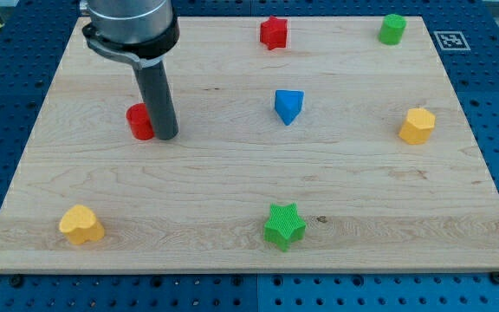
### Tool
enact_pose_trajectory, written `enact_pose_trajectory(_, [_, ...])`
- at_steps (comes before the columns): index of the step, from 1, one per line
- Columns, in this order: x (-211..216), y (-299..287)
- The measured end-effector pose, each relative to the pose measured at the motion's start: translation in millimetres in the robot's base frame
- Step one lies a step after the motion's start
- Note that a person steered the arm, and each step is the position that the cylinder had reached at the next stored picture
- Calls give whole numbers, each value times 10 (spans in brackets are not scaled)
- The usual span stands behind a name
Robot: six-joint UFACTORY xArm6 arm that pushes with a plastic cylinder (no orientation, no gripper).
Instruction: Slide the red circle vertically below the cube
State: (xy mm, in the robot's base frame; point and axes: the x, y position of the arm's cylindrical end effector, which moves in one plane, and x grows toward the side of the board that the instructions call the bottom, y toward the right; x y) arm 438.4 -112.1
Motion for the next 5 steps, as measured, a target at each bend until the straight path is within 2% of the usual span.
enact_pose_trajectory(1, [-170,279])
enact_pose_trajectory(3, [-258,-301])
enact_pose_trajectory(4, [-239,93])
enact_pose_trajectory(5, [-99,245])
